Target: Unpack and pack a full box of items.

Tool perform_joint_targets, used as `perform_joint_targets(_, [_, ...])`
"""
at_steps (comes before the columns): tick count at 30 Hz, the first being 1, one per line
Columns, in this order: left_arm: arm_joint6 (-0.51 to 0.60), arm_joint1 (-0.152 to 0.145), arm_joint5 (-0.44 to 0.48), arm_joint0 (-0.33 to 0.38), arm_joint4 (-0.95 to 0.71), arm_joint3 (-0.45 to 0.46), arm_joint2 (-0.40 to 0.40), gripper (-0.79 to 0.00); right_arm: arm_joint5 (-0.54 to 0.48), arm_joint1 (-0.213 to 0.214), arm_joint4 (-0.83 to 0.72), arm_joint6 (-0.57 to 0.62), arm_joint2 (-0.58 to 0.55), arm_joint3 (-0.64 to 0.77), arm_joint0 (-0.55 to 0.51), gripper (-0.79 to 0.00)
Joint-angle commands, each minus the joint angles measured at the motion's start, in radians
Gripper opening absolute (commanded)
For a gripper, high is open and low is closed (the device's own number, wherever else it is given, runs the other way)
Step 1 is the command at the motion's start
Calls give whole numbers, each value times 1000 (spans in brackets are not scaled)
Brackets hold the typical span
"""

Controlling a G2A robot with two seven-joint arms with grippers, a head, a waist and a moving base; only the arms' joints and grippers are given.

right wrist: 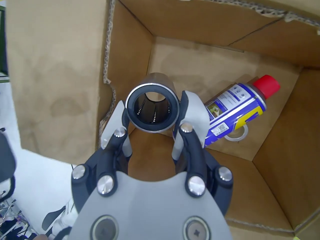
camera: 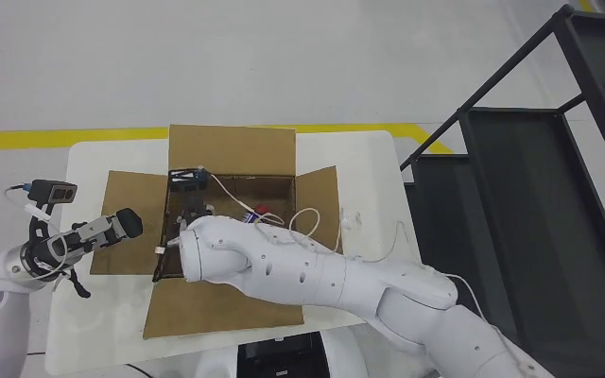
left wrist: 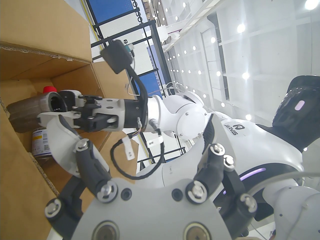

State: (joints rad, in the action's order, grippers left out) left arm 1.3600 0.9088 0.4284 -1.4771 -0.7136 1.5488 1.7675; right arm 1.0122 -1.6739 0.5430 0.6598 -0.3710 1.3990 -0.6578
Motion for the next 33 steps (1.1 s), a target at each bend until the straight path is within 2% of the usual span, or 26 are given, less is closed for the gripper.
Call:
perform_joint_targets(1, [0,0,0,0,0,0,0,0,0,45,77,57,-29,118,-42,-785])
perform_joint_targets(5, [0,0,0,0,0,0,0,0,-2,103,187,150,-72,272,-99,-785])
perform_joint_targets(11, [0,0,0,0,0,0,0,0,-52,160,254,200,-118,368,-158,-785])
perform_joint_targets(21, [0,0,0,0,0,0,0,0,-129,221,343,277,-209,490,-240,-785])
perform_joint_targets(33, [0,0,0,0,0,0,0,0,-237,300,496,385,-376,745,-443,-785])
